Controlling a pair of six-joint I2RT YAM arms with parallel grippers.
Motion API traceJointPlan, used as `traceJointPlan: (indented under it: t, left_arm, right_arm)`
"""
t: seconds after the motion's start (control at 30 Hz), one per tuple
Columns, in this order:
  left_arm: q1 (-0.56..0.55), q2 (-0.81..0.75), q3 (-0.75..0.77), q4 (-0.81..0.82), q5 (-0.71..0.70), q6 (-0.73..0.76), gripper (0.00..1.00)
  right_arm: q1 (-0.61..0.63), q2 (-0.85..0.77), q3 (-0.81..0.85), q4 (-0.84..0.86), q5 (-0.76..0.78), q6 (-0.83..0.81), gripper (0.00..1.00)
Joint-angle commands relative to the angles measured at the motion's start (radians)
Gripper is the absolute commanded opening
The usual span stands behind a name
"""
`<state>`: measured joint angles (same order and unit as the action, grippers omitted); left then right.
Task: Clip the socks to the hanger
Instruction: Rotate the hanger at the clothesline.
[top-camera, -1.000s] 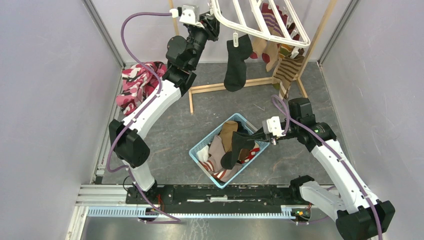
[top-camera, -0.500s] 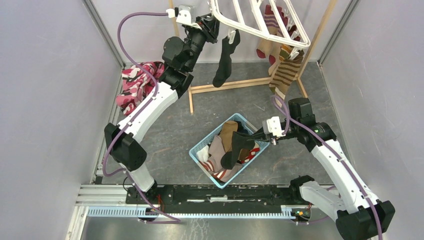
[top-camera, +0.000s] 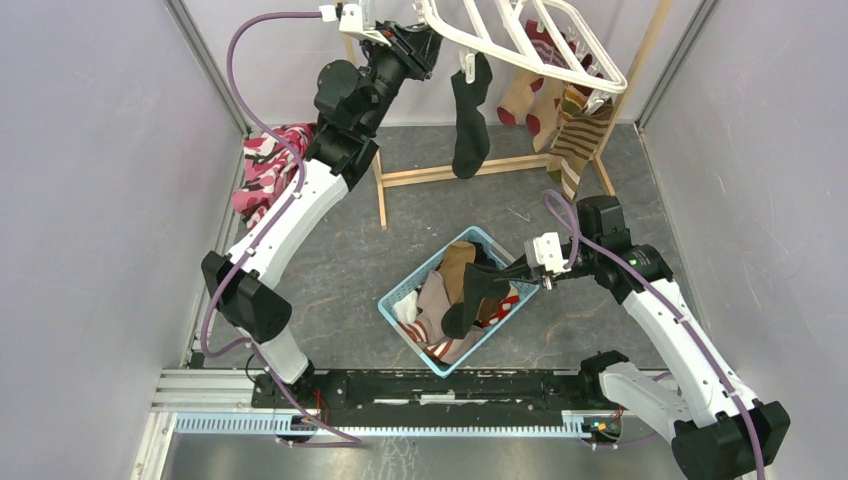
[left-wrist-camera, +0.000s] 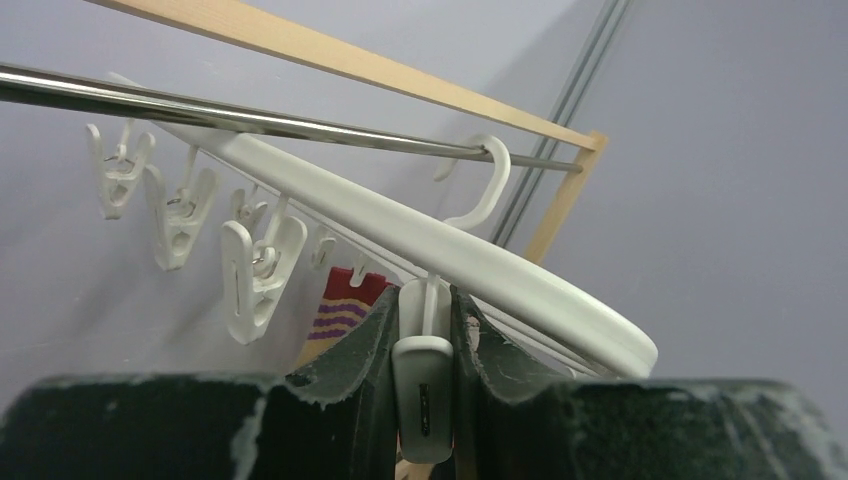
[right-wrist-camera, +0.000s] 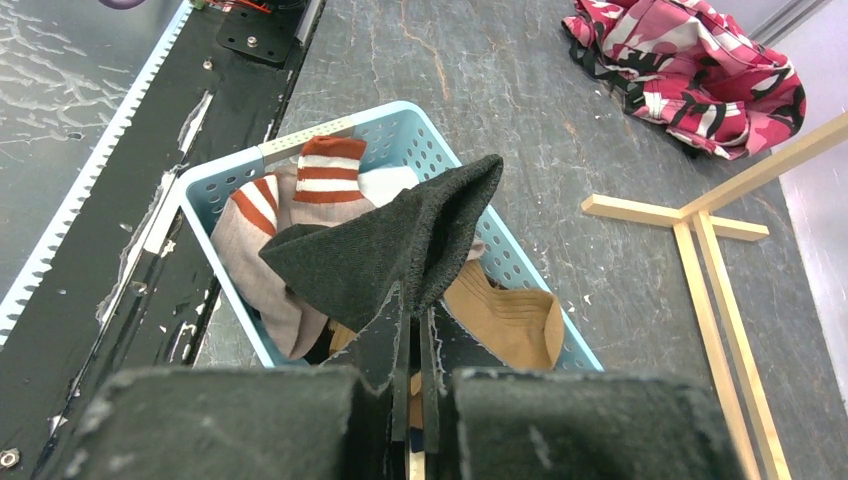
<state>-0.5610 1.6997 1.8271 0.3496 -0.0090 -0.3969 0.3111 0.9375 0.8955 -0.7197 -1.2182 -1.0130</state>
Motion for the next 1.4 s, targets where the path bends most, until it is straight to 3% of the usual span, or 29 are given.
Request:
traceJointPlan:
  t: [0.0, 0.33, 0.53, 0.57, 0.7, 0.8, 1.03, 1.37]
  left_arm:
    - [0.023, -0.028, 0.062, 0.013, 0.04, -0.146, 0.27]
    - [0.053, -0.012, 0.072, 0.031, 0.097, -0.31, 0.25]
    - [0.058, -0.009, 0.074, 0.04, 0.116, -0.324, 0.25]
    - [0.058, -0.011, 0.074, 0.039, 0.118, -0.324, 0.29]
    - [0.057, -0.026, 0.055, 0.035, 0.118, -0.318, 0.66]
    - [0.06, -0.053, 0.008, 0.04, 0.129, -0.306, 0.76]
    - [0.064, -0.202, -0.229, 0.088, 0.161, -0.224, 0.79]
    - [0.065, -0.58, -0.768, 0.112, 0.232, -0.018, 0.8]
  right_arm:
    - [-0.004, -0.002, 0.04, 0.034, 0.006, 0.04, 0.0]
    - [-0.003, 0.013, 0.043, 0.046, 0.0, 0.072, 0.0]
    - [-0.004, 0.011, 0.042, 0.049, 0.001, 0.076, 0.0]
    - [-0.003, 0.011, 0.042, 0.049, 0.001, 0.076, 0.0]
    - [-0.003, 0.009, 0.042, 0.051, 0.002, 0.076, 0.0]
    - [-0.002, 0.009, 0.042, 0.051, 0.005, 0.076, 0.0]
    - [-0.003, 0.014, 0.045, 0.05, 0.007, 0.077, 0.0]
    - [-0.003, 0.038, 0.052, 0.038, 0.022, 0.065, 0.0]
